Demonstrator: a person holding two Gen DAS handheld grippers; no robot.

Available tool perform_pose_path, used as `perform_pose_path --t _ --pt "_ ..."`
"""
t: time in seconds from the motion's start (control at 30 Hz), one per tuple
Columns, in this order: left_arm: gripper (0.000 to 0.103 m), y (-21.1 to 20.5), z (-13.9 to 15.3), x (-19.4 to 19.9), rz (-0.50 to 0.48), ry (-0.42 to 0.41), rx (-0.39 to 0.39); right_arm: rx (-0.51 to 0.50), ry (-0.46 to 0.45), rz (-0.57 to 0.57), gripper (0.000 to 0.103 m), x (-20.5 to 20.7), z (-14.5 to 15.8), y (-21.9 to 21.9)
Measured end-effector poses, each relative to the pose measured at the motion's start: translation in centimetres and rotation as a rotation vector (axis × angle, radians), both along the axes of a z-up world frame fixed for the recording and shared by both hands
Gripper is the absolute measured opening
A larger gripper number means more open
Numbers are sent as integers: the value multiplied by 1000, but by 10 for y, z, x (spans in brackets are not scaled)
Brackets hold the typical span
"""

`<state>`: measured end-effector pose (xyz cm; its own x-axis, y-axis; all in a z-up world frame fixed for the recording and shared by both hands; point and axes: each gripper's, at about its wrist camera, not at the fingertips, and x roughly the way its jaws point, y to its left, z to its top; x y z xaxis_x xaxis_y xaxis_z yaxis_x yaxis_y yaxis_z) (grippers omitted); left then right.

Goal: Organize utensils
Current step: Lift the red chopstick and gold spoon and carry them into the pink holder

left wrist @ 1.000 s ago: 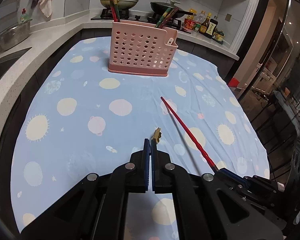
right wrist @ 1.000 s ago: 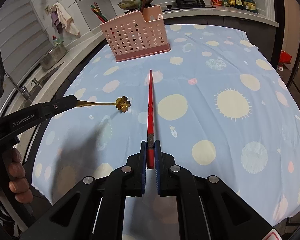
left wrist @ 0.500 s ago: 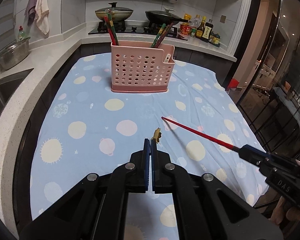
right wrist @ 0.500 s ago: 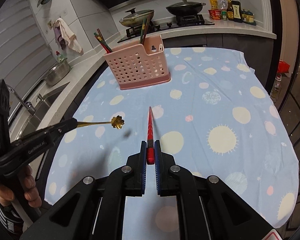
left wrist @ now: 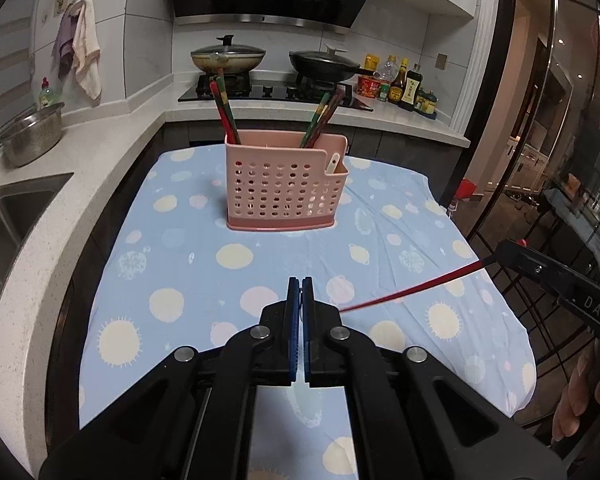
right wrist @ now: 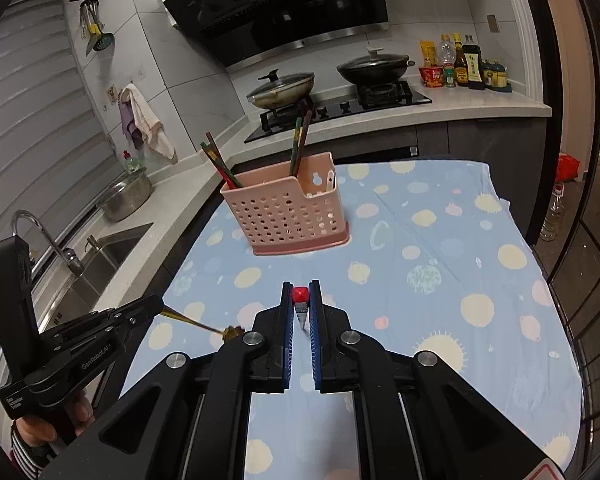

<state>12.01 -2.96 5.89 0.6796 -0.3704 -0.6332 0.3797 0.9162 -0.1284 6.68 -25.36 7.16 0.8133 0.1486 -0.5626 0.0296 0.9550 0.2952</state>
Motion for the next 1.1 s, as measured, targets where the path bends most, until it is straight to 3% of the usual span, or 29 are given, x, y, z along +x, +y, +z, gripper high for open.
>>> perform_pose_path --t 0.3,0.73,0.9,1.1 --pt "1 -9 45 36 -3 -110 4 8 -132 3 7 37 48 -4" --pt "1 -18 103 132 41 -232 45 9 -352 -45 7 130 122 -9" --pt "1 -23 104 174 63 -230 74 1 -381 -54 7 172 133 -4" --pt "1 -26 83 206 75 -178 82 -10 -361 -52 7 216 123 2"
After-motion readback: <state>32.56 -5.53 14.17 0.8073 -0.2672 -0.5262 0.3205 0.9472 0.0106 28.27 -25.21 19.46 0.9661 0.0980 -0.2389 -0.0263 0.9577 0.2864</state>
